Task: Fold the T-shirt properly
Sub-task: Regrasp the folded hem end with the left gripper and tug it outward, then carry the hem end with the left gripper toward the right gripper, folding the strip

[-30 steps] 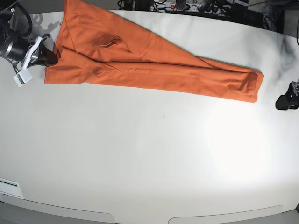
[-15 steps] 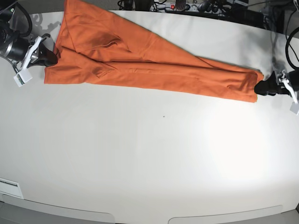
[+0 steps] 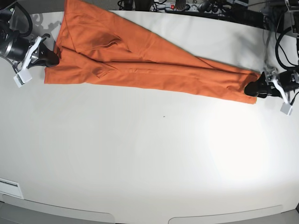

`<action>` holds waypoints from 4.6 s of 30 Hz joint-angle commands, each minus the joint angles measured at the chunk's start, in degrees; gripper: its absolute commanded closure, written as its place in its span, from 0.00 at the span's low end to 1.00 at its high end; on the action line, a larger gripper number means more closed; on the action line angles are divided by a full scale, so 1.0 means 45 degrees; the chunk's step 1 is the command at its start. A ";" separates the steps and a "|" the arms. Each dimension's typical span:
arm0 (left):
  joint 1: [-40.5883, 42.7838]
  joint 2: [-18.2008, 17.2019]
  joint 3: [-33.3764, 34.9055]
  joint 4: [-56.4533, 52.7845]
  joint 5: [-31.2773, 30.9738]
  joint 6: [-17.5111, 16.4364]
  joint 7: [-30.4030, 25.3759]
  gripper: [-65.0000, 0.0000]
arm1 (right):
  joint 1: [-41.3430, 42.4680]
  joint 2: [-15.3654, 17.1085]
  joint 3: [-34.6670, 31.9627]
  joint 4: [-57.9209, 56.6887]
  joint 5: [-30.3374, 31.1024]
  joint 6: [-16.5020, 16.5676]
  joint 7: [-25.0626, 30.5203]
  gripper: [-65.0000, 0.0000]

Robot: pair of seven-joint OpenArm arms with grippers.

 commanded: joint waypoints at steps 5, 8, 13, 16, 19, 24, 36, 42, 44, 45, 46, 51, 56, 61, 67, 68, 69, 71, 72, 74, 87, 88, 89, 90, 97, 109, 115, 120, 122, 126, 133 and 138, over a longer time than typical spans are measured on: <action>-0.0233 -0.0894 -0.0097 0.0068 0.0185 0.0117 0.0136 0.24 | 0.0063 0.0253 0.0131 0.0170 0.0267 0.0061 0.0151 1.00; -0.0335 -0.1127 -0.0097 0.0068 0.0194 0.0112 0.0131 0.24 | 0.0063 0.0253 0.0131 0.0170 0.0272 0.0061 0.0160 1.00; -0.0311 -0.0967 -0.0092 0.0063 0.1370 0.0403 -0.0442 0.24 | 0.0063 0.0248 0.0131 0.0170 0.0277 0.0061 0.0209 1.00; -0.0316 -0.0588 -0.0087 0.0063 0.2501 0.0806 -0.1088 0.24 | 0.0063 0.0248 0.0131 0.0170 0.0277 0.0061 0.0204 1.00; -0.0272 -0.0185 -0.0034 0.0063 0.2735 0.0821 -0.0986 0.24 | 0.0068 0.0248 0.0131 0.0170 0.0282 0.0061 0.0209 1.00; -0.0282 -0.0078 0.0291 0.0063 0.1642 0.0627 0.0296 0.24 | 0.0063 0.0253 0.0131 0.0170 0.0267 0.0061 0.0199 1.00; 0.0544 0.0165 0.0874 0.0063 0.1035 0.0617 0.0369 0.24 | 0.0102 0.0253 0.0131 0.0170 0.0311 0.0061 0.0296 1.00; 0.0486 -0.0005 0.1039 0.0078 -0.0287 0.0398 0.0967 0.39 | 0.0097 0.0253 0.0131 0.0170 0.0311 0.0061 0.0296 1.00; 0.0486 -0.0117 0.0996 0.0141 -0.0602 0.0384 0.0976 0.69 | 0.0097 0.0253 0.0131 0.0170 0.0306 0.0061 0.0296 1.00; 0.0486 -0.0160 0.0947 0.0151 -0.0661 0.0359 0.0971 0.85 | 0.0102 0.0253 0.0131 0.0170 0.0306 0.0061 0.0296 1.00; 0.0471 -0.0180 0.0894 0.0151 -0.0743 0.0345 0.0962 0.96 | 0.0102 0.0248 0.0131 0.0170 0.0311 0.0061 0.0301 1.00; 0.0418 -0.0209 0.0481 0.0151 -0.0991 0.0359 0.0971 1.00 | 0.0097 0.0214 0.0131 0.0170 0.0155 0.0061 0.0651 1.00; 0.0413 -0.0209 -0.0170 0.0151 -0.1799 0.0350 0.1515 1.00 | 0.0092 -0.0316 0.0126 0.0170 -0.0563 0.0061 0.0816 1.00; 0.0083 -0.0243 -0.0826 0.0180 -0.1799 0.0345 0.2152 1.00 | 0.0097 -0.0933 0.0097 0.0160 -0.1137 0.0061 0.1151 1.00; -0.0325 -0.0350 -0.0831 0.0180 -0.1799 0.0340 0.2147 1.00 | 0.0097 -0.1083 -0.1035 0.0073 -0.4182 0.0061 0.2982 1.00; -0.0321 -0.0350 -0.0831 0.0180 -0.1799 0.0340 0.2137 1.00 | 0.0097 -0.1088 -0.1326 0.0049 -0.4532 0.0061 0.3327 1.00; -0.0321 -0.0350 -0.0831 0.0180 -0.1799 0.0340 0.2142 1.00 | 0.0097 -0.1088 -0.1632 0.0029 -0.4828 0.0061 0.3478 1.00; -0.0311 -0.0350 -0.0831 0.0180 -0.1799 0.0340 0.2157 1.00 | 0.0097 -0.1088 -0.2229 0.0024 -0.5411 0.0061 0.3628 1.00; -0.0316 -0.0350 -0.0831 0.0180 -0.1799 0.0340 0.2157 1.00 | 0.0097 -0.1088 -0.2511 0.0024 -0.5829 0.0061 0.3755 1.00; -0.0316 -0.0350 -0.0831 0.0180 -0.1799 0.0345 0.2157 1.00 | 0.0092 -0.1088 -0.3002 0.0024 -0.6727 0.0061 0.4099 1.00; -0.0316 -0.0355 -0.0831 0.0690 -0.1799 0.0835 0.3248 1.00 | 0.0024 -0.1088 -0.3716 0.0019 -0.9452 -0.0510 0.4988 1.00; -0.0316 -0.0355 -0.0831 0.0918 -0.1799 0.0860 0.3248 1.00 | 0.0024 -0.1088 -0.3716 0.0019 -0.9457 -0.0510 0.4983 1.00; -0.0316 -0.0355 -0.0831 0.1190 -0.1799 0.1030 0.3248 1.00 | 0.0024 -0.1088 -0.3716 0.0019 -0.9457 -0.0510 0.4983 1.00; -0.0316 -0.0350 -0.0831 0.1515 -0.1799 0.1268 0.3248 1.00 | 0.0024 -0.1088 -0.3716 0.0019 -0.9457 -0.0510 0.4988 1.00; -0.0233 -0.0301 -0.0831 0.4585 -0.1799 0.1501 0.3248 1.00 | 0.0024 -0.1088 -0.3716 0.0019 -0.9457 -0.0845 0.4983 1.00; 0.2346 0.1297 -0.0831 1.0545 -0.1627 0.1054 0.3248 1.00 | 0.0024 -0.1088 -0.3716 0.0019 -0.9457 -0.0850 0.4979 1.00; 0.2535 0.2793 -0.0816 1.0666 -0.1350 0.0767 0.2973 1.00 | 0.0024 -0.1088 -0.3716 0.0019 -0.9452 -0.0835 0.4974 1.00; 0.2531 0.4099 -0.0695 1.0151 -0.1345 0.0277 0.2127 1.00 | 0.0024 -0.1088 -0.3716 0.0019 -0.9452 -0.0826 0.4974 1.00; 0.2531 0.4566 -0.0593 1.0074 -0.1316 0.0117 0.2035 1.00 | 0.0024 -0.1088 -0.3716 0.0019 -0.9452 -0.0826 0.4974 1.00; 0.2540 0.5542 -0.0272 1.0074 -0.0248 0.0049 0.1787 1.00 | 0.0024 -0.1088 -0.3716 0.0019 -0.9452 -0.0826 0.4964 1.00; 0.2540 0.6567 0.0724 1.0074 0.1545 0.0053 0.1433 1.00 | 0.0024 -0.1088 -0.3716 0.0019 -0.9452 -0.0821 0.4959 1.00; 0.2540 0.6572 0.1598 1.0074 0.1666 0.0049 0.1423 1.00 | 0.0024 -0.1088 -0.3716 0.0019 -0.9452 -0.0821 0.4930 1.00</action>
